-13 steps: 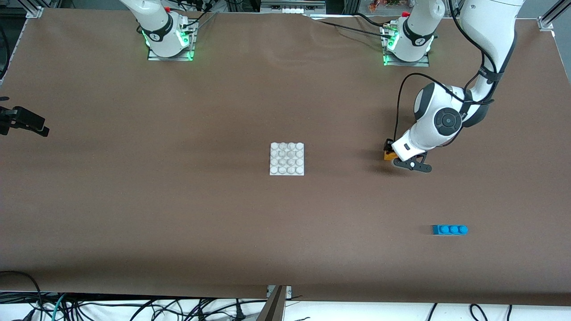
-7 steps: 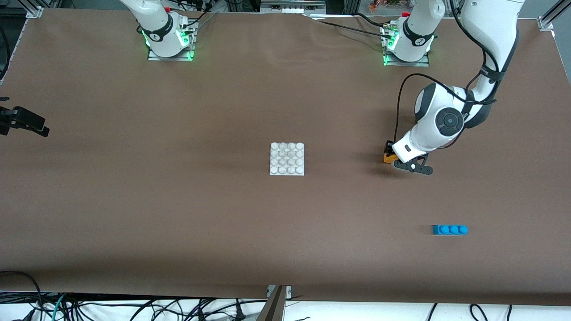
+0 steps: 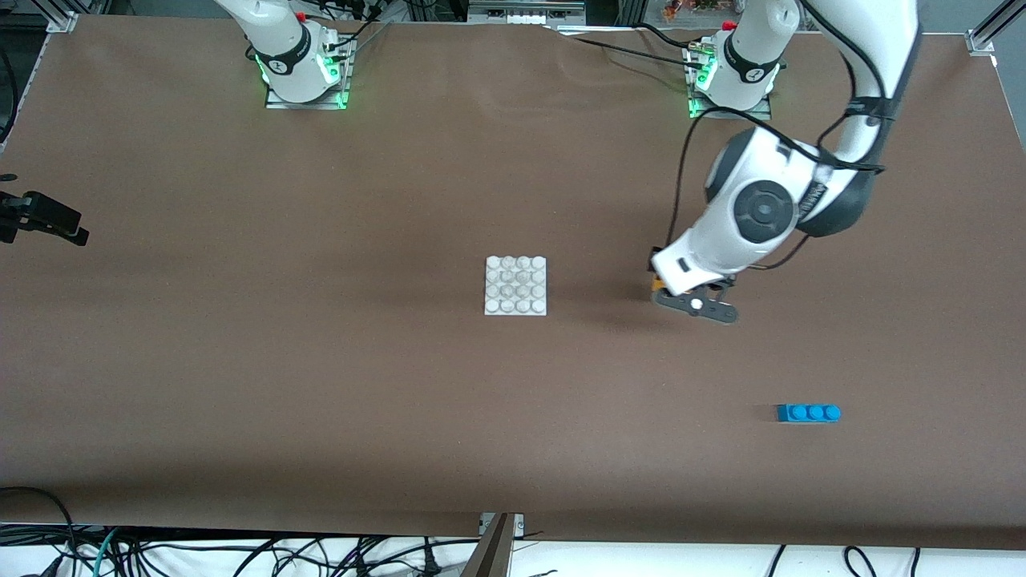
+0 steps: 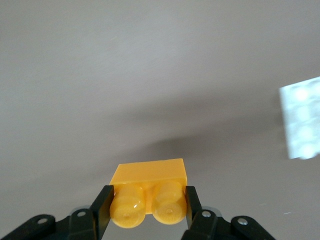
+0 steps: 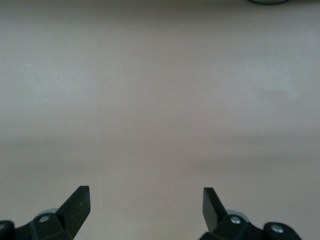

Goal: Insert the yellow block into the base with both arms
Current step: 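Carry the yellow block with the left gripper over the base plate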

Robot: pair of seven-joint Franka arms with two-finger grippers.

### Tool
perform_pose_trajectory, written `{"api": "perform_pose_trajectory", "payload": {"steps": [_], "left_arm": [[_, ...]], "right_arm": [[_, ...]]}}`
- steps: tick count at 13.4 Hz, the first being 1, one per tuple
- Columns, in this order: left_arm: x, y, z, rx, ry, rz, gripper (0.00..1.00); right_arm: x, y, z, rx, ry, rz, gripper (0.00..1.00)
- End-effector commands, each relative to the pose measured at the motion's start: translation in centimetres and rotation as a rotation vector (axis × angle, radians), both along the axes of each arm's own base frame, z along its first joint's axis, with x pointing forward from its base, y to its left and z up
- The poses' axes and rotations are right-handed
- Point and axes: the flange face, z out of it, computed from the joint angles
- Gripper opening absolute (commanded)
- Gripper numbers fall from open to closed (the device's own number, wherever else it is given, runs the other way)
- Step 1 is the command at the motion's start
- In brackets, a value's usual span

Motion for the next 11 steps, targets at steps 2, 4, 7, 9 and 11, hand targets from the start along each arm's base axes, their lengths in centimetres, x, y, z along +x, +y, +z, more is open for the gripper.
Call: {"api": "perform_pose_trajectory", "payload": {"steps": [2,4,7,9,11], "left_arm": [[1.3,-7.6,-1.0,-0.024,0.005,0.069,0.21],[0.3,-12.3,-2.1,-0.025,0.007,0.109,0.23],[-0.3,-18.7,-3.4,-0.046,-0.006,0.192,0.23],[-1.3,-22.0,-4.5,-0.053,-0.008,0.221,0.23],[-2.7,-23.7,-6.9,-0.029,0.008,0.224,0.23]], "right_arm": [[0.1,0.0,-0.1,0.002,0.001,0.016,1.0],[0.1,0.0,0.0,0.002,0.0,0.016,1.0],[0.2,0.0,0.1,0.001,-0.005,0.016,1.0],[0.2,0.0,0.1,0.001,-0.005,0.018,1.0],[0.2,0.0,0.1,0.001,-0.005,0.016,1.0]]}}
